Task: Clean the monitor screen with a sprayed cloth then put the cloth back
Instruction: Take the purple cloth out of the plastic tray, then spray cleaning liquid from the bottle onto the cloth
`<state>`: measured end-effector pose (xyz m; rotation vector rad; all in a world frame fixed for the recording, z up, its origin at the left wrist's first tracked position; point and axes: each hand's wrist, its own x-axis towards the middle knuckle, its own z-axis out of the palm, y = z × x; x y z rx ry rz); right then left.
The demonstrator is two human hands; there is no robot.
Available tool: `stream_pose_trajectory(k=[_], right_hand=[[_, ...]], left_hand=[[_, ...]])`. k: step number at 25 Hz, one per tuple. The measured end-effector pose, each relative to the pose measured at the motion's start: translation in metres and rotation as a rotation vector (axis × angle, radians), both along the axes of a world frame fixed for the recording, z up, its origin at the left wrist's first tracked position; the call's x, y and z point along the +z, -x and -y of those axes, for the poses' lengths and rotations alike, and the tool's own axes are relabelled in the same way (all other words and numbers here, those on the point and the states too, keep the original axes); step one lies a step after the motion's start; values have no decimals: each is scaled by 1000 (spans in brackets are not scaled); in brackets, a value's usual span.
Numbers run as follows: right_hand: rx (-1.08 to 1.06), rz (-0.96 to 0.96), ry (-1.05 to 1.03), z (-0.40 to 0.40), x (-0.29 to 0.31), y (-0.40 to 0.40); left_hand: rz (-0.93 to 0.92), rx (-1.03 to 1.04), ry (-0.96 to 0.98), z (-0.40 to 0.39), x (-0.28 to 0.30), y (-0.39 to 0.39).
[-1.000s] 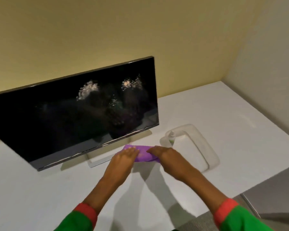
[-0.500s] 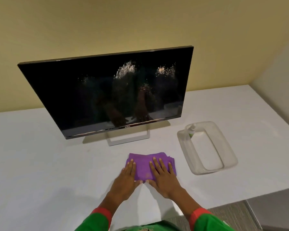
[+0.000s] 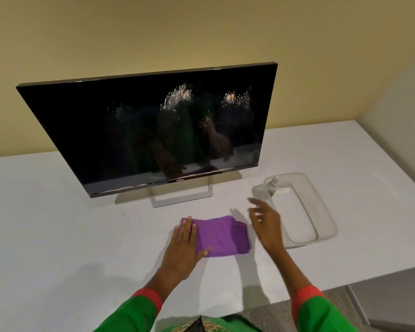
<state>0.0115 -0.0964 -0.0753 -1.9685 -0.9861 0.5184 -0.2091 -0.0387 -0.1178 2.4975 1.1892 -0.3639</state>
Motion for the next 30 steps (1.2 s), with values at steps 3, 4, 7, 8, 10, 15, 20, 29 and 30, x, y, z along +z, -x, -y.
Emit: stream_pose_trajectory(k=[3,4,7,8,10,15,20,29,30], right_hand=[[-410,-41,-129,-7,7,-48],[-463,-65,-102,-13,8,-63],[-405,-128,139,-30,-4,-95],[-346,-129,197,-36,-8,-101],[-236,-160,204,-45,-16,-106],[-151,-136,168,-47,-18,-109],[-202,-89,-153,-24,24,-76],[389,-1015,84,-24,60,65],[412,-1081,107,-26,59,73]], left_hand=[[70,-30,45,-9,12,-13],[94,-28,51,-12,15,-18],[148,38,88,-20,23,-31],[159,63,111,-23,26,-35],[188,100,131,-29,33,-40],[318,201,196,-33,52,-43],[744,364,237,-40,88,-51],[1259,541,943,-53,122,-35],[1281,554,981,-52,121,-30]])
